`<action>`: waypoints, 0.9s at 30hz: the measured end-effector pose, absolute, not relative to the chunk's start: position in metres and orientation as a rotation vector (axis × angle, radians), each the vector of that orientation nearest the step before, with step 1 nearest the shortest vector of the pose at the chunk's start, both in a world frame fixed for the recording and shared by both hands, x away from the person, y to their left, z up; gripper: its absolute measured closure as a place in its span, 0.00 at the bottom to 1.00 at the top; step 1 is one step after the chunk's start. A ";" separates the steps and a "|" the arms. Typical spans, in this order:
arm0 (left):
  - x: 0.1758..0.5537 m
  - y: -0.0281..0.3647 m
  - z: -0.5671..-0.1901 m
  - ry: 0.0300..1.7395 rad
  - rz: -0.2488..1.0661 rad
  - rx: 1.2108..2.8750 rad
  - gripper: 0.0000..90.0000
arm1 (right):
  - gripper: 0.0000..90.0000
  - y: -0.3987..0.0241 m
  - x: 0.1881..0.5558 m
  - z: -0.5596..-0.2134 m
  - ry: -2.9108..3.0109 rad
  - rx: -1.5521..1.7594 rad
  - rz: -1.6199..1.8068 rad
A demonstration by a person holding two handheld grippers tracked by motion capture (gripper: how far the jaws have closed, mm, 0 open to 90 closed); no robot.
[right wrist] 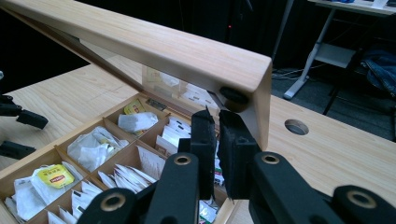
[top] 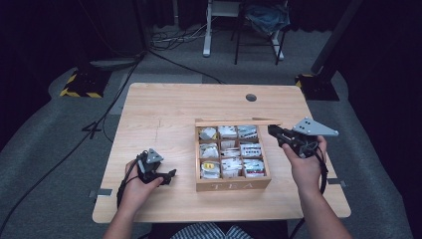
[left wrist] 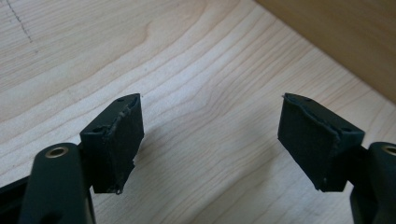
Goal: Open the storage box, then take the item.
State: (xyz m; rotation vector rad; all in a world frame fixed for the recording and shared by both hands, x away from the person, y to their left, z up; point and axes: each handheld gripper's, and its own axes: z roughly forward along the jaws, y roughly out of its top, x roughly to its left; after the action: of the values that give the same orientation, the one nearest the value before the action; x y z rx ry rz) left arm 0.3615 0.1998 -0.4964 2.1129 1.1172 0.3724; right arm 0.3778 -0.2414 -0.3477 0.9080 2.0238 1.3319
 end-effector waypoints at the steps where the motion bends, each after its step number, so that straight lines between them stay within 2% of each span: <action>1: 0.361 0.200 -0.495 1.119 0.367 2.099 0.26 | 0.94 -0.241 0.378 -0.348 2.027 0.907 1.331; 18: 0.354 0.193 -0.462 1.034 0.389 2.078 0.28 | 0.94 -0.241 0.380 -0.352 2.038 0.915 1.325; 27: 0.350 0.181 -0.445 0.966 0.350 2.051 0.30 | 0.94 -0.241 0.380 -0.353 2.041 0.918 1.331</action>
State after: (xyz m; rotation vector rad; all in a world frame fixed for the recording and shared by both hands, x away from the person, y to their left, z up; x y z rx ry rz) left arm 0.3497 0.1810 -0.4449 2.0512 0.9664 0.3497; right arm 0.3805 -0.2412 -0.3533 0.9185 2.0406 1.3307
